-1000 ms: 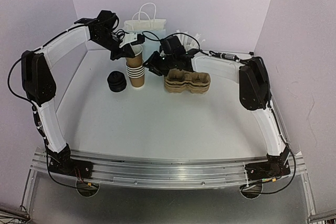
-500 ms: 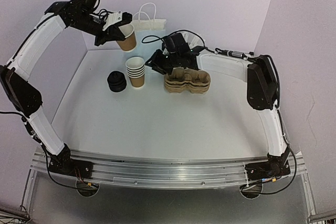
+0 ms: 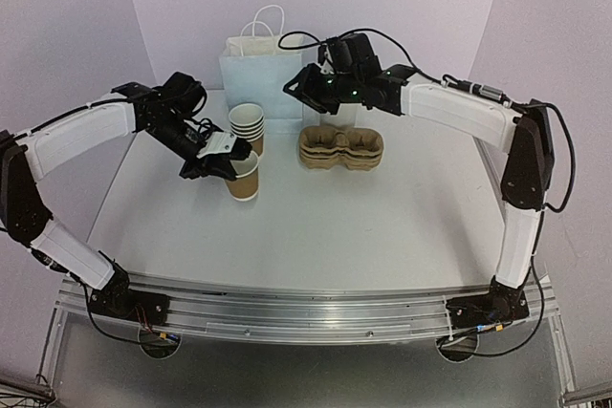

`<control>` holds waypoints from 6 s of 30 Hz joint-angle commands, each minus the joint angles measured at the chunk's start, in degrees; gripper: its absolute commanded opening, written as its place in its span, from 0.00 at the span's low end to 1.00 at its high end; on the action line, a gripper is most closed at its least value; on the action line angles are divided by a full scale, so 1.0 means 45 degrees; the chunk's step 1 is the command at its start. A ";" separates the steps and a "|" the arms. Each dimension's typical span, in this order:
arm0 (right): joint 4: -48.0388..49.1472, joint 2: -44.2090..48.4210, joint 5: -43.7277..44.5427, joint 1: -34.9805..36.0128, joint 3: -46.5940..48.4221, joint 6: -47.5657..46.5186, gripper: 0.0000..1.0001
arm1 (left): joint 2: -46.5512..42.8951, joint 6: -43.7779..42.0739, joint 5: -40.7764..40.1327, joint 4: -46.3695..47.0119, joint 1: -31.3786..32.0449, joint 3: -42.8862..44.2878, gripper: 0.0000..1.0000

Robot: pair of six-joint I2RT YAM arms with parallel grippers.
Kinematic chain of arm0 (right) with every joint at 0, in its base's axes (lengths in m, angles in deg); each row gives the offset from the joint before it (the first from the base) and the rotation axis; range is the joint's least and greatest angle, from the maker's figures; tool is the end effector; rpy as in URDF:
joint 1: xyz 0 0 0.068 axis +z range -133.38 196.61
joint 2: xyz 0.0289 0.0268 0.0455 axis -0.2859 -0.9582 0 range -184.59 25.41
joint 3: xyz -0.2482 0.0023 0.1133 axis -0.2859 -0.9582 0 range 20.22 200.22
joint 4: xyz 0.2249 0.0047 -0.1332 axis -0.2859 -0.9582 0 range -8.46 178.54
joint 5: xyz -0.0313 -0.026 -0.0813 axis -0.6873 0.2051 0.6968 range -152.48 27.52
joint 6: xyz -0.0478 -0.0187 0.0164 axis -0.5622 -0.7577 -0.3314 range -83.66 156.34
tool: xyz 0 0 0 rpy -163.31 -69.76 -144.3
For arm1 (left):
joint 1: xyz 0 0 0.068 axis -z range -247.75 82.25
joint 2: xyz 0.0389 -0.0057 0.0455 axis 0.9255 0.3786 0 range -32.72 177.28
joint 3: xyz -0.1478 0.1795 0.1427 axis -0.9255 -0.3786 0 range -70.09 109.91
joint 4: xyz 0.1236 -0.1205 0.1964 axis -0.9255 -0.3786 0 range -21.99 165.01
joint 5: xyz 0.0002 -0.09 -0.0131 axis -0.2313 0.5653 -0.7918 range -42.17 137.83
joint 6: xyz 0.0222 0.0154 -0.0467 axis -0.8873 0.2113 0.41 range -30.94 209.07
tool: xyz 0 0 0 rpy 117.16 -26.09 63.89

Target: Pack the takeout coffee

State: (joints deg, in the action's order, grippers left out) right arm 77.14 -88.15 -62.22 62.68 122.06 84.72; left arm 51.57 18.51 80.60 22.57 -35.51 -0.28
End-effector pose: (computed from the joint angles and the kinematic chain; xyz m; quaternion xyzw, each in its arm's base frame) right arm 0.3320 0.3445 0.3214 0.0180 0.8343 0.4032 0.3756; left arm 0.2322 -0.1694 0.2774 0.7698 0.5424 -0.1981 0.2720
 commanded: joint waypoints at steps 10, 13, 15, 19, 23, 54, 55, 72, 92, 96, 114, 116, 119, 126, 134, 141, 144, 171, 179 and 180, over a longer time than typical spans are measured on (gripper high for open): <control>-0.0156 0.0368 0.0661 0.0085 -0.0706 -0.0433 0.39 | 0.2335 -0.1211 0.0580 0.2989 0.0511 -0.0990 0.00; -0.0163 0.0336 0.0646 0.0083 -0.0660 -0.0473 0.39 | 0.2349 -0.1247 0.0795 0.2616 0.0511 -0.0789 0.11; -0.0163 0.0310 0.0645 0.0093 -0.0613 -0.0508 0.40 | 0.2356 -0.1188 0.0875 0.2313 0.0511 -0.0466 0.22; -0.0163 0.0204 0.0585 0.0095 -0.0436 -0.0564 0.40 | 0.2322 -0.0770 0.0973 0.1470 0.0468 0.0676 0.48; -0.0163 0.0115 0.0444 0.0092 -0.0264 -0.0635 0.41 | 0.2104 0.0140 0.1565 0.0221 -0.0225 0.2075 0.61; -0.0145 -0.0483 0.0052 -0.0167 -0.0585 -0.1184 0.44 | 0.9281 0.2608 -0.1047 -0.1830 -0.5889 1.0588 0.70; -0.0144 -0.0557 0.0047 -0.0181 -0.0556 -0.1155 0.44 | 0.9434 0.2577 -0.1160 -0.1761 -0.5870 1.0652 0.68; -0.0163 -0.1130 -0.0502 -0.0322 0.0040 -0.0965 0.44 | 1.0718 0.2263 -0.1397 -0.2599 -0.5502 1.1345 0.49; -0.0146 -0.1208 -0.0596 -0.0451 0.0034 -0.0894 0.44 | 1.0794 0.2097 -0.1503 -0.2982 -0.5372 1.1440 0.28; -0.0150 -0.1172 -0.0597 -0.0477 -0.0017 -0.0882 0.44 | 1.0847 0.2146 -0.1502 -0.3035 -0.5337 1.1496 0.22; -0.0150 -0.1225 -0.0700 -0.0510 -0.0035 -0.0774 0.44 | 1.0535 0.2283 -0.1188 -0.3537 -0.5342 1.1666 0.00; -0.0144 -0.1229 -0.0701 -0.0509 -0.0030 -0.0773 0.44 | 1.0489 0.2335 -0.1095 -0.3580 -0.5332 1.1702 0.00; -0.0139 -0.1247 -0.0717 -0.0512 -0.0030 -0.0764 0.44 | 1.0448 0.2599 -0.0957 -0.3486 -0.5329 1.1767 0.00; -0.0150 -0.1228 -0.0752 -0.0509 -0.0042 -0.0752 0.44 | 1.0397 0.2805 -0.0719 -0.3567 -0.5375 1.2102 0.00; -0.0144 -0.1240 -0.0797 -0.0510 -0.0001 -0.0742 0.44 | 1.0530 0.2848 -0.1056 -0.3360 -0.5517 1.2235 0.00; -0.0154 -0.1108 -0.0803 -0.0514 -0.0011 -0.0758 0.44 | 0.9977 0.2947 -0.0623 -0.3750 -0.5525 1.2347 0.00; -0.0163 -0.1048 -0.0884 -0.0510 0.0066 -0.0825 0.44 | 0.9241 0.3093 -0.0455 -0.4031 -0.5524 1.2085 0.00; -0.0153 0.0763 -0.2409 0.0417 -0.2185 -0.1573 0.45 | 0.4527 0.7295 -0.2543 -0.0112 0.0446 0.4578 0.00; -0.0026 0.0383 -0.3319 0.0440 -0.2420 -0.1526 0.45 | 0.4525 0.7305 -0.2974 0.0436 0.0797 0.3757 0.00; -0.0003 0.0321 -0.3366 0.0443 -0.2396 -0.1510 0.45 | 0.4512 0.7283 -0.3000 0.0456 0.0819 0.3695 0.00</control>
State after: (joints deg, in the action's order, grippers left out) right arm 76.46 -87.36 -74.46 64.38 111.16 78.47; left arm 72.27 50.45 68.59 22.19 -32.46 17.63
